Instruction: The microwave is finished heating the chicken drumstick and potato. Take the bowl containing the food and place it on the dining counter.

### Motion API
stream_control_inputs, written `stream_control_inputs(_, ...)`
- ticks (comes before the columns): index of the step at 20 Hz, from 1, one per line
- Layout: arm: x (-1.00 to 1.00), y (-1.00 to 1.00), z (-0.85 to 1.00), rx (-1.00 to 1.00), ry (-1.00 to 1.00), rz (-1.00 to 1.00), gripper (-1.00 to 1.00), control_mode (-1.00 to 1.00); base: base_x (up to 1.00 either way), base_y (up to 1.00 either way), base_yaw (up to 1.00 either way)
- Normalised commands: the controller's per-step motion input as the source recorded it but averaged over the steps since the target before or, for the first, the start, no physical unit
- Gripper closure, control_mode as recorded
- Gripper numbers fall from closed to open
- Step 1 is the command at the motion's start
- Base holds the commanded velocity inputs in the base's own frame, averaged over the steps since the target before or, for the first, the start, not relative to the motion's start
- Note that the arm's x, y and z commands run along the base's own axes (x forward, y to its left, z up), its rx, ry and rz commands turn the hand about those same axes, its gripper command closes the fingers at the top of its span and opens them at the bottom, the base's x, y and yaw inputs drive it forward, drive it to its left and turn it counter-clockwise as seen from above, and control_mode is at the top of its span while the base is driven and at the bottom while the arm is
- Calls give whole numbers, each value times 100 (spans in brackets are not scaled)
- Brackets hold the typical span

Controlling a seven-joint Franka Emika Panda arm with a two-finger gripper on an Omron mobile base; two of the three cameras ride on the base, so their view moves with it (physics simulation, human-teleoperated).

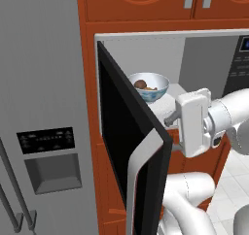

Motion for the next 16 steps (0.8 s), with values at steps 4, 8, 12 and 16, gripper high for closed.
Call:
stream_control_inputs(4, 31, -100, 8, 0, -1, -36, -100, -100, 0, 0, 0)
stream_control_inputs(8, 42, -100, 0, 0, 0, -44, -100, -100, 0, 0, 0)
stream_control_inputs(12, 56, -100, 0, 0, 4, -42, -100, -100, 0, 0, 0)
stream_control_inputs(16, 91, -92, 0, 0, 12, -32, -100, -100, 0, 0, 0)
